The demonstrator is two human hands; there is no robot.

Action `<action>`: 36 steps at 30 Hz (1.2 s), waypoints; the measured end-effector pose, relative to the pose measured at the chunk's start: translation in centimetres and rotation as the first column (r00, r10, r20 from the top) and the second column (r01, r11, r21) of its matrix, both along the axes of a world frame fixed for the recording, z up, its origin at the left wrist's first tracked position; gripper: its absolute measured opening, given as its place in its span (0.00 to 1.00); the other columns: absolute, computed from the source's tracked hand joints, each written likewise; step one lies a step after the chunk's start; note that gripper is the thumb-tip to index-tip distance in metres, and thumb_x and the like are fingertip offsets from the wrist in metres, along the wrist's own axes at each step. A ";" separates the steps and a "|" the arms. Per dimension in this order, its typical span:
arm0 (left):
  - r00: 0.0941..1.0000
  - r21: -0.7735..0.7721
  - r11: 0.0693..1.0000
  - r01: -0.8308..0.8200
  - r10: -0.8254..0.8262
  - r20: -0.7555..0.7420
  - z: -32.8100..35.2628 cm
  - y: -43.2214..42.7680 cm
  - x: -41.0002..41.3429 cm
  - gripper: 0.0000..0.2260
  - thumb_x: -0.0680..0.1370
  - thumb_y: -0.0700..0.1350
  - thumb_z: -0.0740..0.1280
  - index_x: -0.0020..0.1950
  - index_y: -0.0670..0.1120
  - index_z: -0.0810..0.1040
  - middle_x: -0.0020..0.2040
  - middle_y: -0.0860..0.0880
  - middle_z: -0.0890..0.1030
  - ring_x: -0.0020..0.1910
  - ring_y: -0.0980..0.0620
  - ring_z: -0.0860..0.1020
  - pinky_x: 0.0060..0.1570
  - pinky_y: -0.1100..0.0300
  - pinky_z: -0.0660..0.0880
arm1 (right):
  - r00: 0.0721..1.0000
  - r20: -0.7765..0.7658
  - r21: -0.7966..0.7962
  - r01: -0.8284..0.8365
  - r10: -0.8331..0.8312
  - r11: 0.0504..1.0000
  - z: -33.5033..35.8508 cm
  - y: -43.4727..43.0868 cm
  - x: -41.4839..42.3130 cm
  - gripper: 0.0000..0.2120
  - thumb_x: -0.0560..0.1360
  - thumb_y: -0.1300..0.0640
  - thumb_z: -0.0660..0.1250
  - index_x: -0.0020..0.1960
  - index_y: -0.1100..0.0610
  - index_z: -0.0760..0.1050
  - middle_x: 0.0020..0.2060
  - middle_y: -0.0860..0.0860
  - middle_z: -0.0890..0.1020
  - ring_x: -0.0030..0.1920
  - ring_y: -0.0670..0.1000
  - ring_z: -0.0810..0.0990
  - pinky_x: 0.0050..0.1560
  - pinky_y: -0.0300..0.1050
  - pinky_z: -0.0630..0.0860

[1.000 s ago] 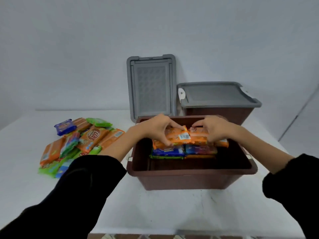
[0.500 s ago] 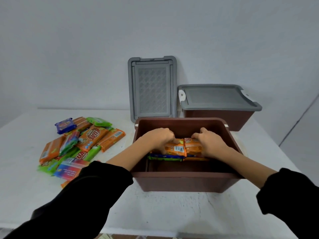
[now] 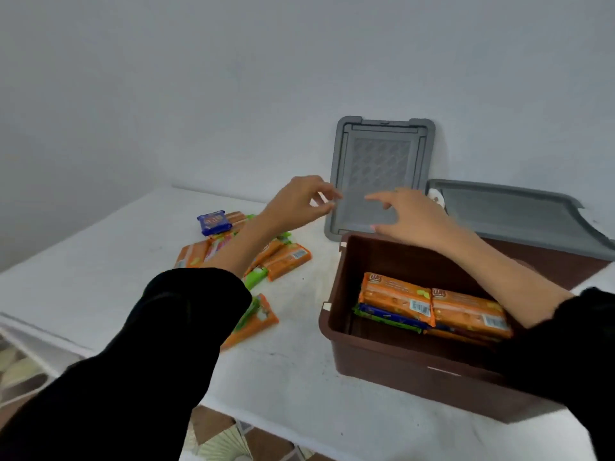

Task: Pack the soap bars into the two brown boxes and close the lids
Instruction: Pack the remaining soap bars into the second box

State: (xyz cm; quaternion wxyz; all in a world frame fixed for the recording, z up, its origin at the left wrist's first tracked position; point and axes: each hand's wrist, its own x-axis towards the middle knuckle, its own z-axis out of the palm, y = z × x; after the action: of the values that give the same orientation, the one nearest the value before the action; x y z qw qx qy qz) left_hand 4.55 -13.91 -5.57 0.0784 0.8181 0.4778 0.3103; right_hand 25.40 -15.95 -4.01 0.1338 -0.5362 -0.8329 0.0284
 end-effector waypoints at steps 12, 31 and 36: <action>0.760 -0.606 0.495 -0.623 0.566 -0.320 -4.8 -1.2 -17.3 0.24 0.80 0.51 0.60 0.73 0.42 0.61 0.73 0.44 0.64 0.70 0.44 0.65 0.62 0.55 0.67 | 0.894 0.122 -0.241 -0.394 0.430 0.887 -5.9 7.4 -17.4 0.33 0.72 0.54 0.70 0.73 0.48 0.60 0.63 0.60 0.70 0.63 0.58 0.69 0.59 0.48 0.67; 0.622 -0.503 0.428 -0.751 0.716 -0.319 -10.6 1.2 -19.5 0.19 0.73 0.60 0.66 0.56 0.48 0.75 0.57 0.44 0.79 0.61 0.46 0.76 0.42 0.62 0.71 | 0.597 0.496 -0.293 -0.568 0.631 0.769 -9.6 11.3 -22.2 0.42 0.65 0.48 0.75 0.74 0.47 0.59 0.63 0.51 0.70 0.61 0.53 0.71 0.57 0.45 0.69; 0.540 -0.558 0.386 -0.735 0.830 -0.138 -10.5 0.0 -20.8 0.16 0.70 0.58 0.69 0.36 0.47 0.72 0.36 0.52 0.73 0.41 0.52 0.74 0.34 0.63 0.67 | 0.569 0.479 -0.335 -0.586 0.669 0.738 -9.1 10.9 -20.7 0.39 0.65 0.50 0.75 0.72 0.47 0.62 0.62 0.50 0.69 0.60 0.51 0.70 0.51 0.41 0.65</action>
State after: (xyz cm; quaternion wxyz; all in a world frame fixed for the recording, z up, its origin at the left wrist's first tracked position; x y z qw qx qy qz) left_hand -16.22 -13.87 -16.05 0.1949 0.4037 0.8657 0.2226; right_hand 4.65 -5.08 -13.10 -0.1783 -0.1955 -0.9639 -0.0299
